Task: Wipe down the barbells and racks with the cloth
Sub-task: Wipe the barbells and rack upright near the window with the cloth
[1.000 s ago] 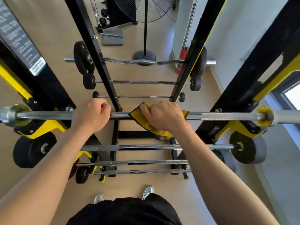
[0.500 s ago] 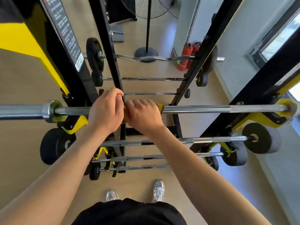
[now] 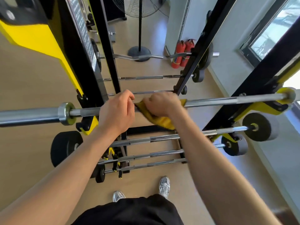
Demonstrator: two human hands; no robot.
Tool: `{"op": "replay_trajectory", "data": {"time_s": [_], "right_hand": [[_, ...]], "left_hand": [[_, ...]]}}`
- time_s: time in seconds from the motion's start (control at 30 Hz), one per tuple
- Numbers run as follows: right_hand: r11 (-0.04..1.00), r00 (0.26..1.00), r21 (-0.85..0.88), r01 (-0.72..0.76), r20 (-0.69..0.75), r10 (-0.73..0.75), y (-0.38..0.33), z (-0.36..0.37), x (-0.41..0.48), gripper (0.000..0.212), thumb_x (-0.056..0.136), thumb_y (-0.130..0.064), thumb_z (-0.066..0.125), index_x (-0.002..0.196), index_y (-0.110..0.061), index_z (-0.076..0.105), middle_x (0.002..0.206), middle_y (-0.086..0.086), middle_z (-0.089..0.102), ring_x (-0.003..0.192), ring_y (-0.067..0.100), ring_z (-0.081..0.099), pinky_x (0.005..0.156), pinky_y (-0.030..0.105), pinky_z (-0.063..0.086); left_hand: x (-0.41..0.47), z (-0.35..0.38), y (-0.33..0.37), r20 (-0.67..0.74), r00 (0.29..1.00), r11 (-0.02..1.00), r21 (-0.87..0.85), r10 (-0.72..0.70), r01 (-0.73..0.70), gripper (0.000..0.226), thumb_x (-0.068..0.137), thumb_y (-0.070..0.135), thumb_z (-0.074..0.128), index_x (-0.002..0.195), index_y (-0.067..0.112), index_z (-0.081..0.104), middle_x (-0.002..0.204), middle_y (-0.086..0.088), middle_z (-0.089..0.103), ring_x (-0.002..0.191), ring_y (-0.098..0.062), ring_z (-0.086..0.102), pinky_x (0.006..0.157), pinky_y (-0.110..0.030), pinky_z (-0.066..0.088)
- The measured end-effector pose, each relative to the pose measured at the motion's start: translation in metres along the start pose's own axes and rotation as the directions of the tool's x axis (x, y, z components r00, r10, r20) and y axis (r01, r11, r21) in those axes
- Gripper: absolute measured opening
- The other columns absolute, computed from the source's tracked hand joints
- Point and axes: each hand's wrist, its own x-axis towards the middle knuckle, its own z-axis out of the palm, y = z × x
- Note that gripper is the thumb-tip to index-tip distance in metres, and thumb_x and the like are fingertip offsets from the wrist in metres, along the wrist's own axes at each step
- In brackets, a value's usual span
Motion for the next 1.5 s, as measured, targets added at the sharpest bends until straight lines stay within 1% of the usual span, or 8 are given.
{"op": "replay_trajectory", "data": {"time_s": [0.1, 0.2, 0.43, 0.63, 0.83, 0.97, 1.17, 1.5], "right_hand": [[0.999, 0.936, 0.025, 0.027, -0.351, -0.017, -0.076, 0.033, -0.003, 0.040, 0.105, -0.046, 0.043, 0.074, -0.022, 0.052, 0.071, -0.006, 0.056, 0.072, 0.018, 0.062, 0.064, 0.033, 0.039], [0.988, 0.830, 0.113, 0.109, -0.557, -0.028, -0.115, 0.067, -0.015, 0.023, 0.094, -0.040, 0.055, 0.103, -0.021, 0.065, 0.092, -0.001, 0.065, 0.094, 0.024, 0.058, 0.083, 0.038, 0.042], [0.942, 0.873, -0.142, 0.304, -0.353, -0.335, -0.099, 0.053, -0.011, 0.043, 0.098, -0.034, 0.065, 0.136, -0.018, 0.053, 0.114, 0.002, 0.067, 0.106, 0.026, 0.063, 0.096, 0.041, 0.048], [0.983, 0.961, 0.112, 0.145, -0.252, -0.113, -0.132, 0.022, -0.003, 0.057, 0.109, -0.057, 0.021, 0.077, -0.023, 0.054, 0.072, -0.006, 0.054, 0.068, 0.016, 0.056, 0.073, 0.039, 0.050], [0.932, 0.943, 0.344, 0.113, -0.332, 0.008, -0.184, 0.016, -0.026, 0.050, 0.111, -0.049, 0.031, 0.079, -0.021, 0.057, 0.070, -0.003, 0.059, 0.063, 0.015, 0.061, 0.060, 0.033, 0.055], [0.682, 0.888, 0.648, 0.339, -0.459, -0.006, -0.216, 0.008, -0.045, 0.046, 0.112, -0.046, 0.033, 0.085, -0.019, 0.059, 0.070, -0.007, 0.062, 0.061, 0.008, 0.062, 0.056, 0.027, 0.053], [0.922, 0.889, 0.006, 0.388, -0.265, -0.373, -0.256, 0.042, -0.034, 0.062, 0.106, -0.039, 0.018, 0.152, -0.003, 0.039, 0.161, 0.026, 0.033, 0.145, 0.039, 0.044, 0.109, 0.049, 0.051], [0.846, 0.808, 0.014, 0.533, -0.304, -0.505, -0.262, 0.031, -0.033, 0.065, 0.096, -0.013, 0.067, 0.155, -0.012, 0.040, 0.157, 0.013, 0.045, 0.140, 0.027, 0.051, 0.116, 0.039, 0.041]], "left_hand": [[0.005, -0.017, -0.004, -0.073, 0.996, 0.995, 0.080, -0.048, 0.054, 0.020, 0.103, 0.020, 0.047, 0.106, 0.019, 0.066, 0.092, 0.004, 0.069, 0.077, -0.015, 0.065, 0.063, -0.034, 0.056], [0.010, -0.036, -0.012, -0.113, 0.992, 0.979, 0.185, -0.062, 0.083, 0.018, 0.100, 0.020, 0.048, 0.099, 0.020, 0.066, 0.087, 0.004, 0.068, 0.074, -0.017, 0.063, 0.058, -0.031, 0.048], [0.004, -0.063, -0.038, -0.106, 0.994, 0.985, 0.173, 0.029, -0.010, 0.029, 0.100, 0.023, 0.044, 0.083, 0.020, 0.068, 0.068, 0.008, 0.062, 0.055, -0.009, 0.054, 0.045, -0.021, 0.032], [-0.014, -0.087, -0.069, -0.206, 0.973, 0.995, 0.026, 0.102, -0.099, 0.036, 0.101, 0.019, 0.040, 0.083, 0.016, 0.071, 0.070, 0.008, 0.064, 0.056, -0.008, 0.054, 0.045, -0.021, 0.035], [-0.030, -0.108, -0.104, -0.335, 0.942, 0.996, -0.084, -0.024, -0.005, 0.034, 0.103, 0.011, 0.041, 0.089, 0.010, 0.072, 0.073, 0.003, 0.066, 0.059, -0.007, 0.058, 0.051, -0.027, 0.047], [-0.041, -0.123, -0.119, -0.372, 0.912, 0.977, -0.180, -0.174, 0.113, 0.031, 0.102, 0.009, 0.043, 0.090, 0.009, 0.072, 0.076, 0.001, 0.069, 0.063, -0.003, 0.059, 0.069, -0.007, 0.040], [-0.050, -0.134, -0.144, -0.407, 0.814, 0.901, -0.313, -0.413, 0.301, 0.033, 0.095, 0.008, 0.040, 0.085, 0.016, 0.071, 0.082, 0.001, 0.072, 0.077, -0.011, 0.065, 0.075, -0.029, 0.053], [-0.065, -0.138, -0.166, -0.513, 0.698, 0.866, -0.277, -0.500, 0.416, 0.035, 0.089, 0.015, 0.038, 0.091, 0.018, 0.073, 0.093, 0.001, 0.070, 0.098, -0.029, 0.061, 0.102, -0.050, 0.043]]}}
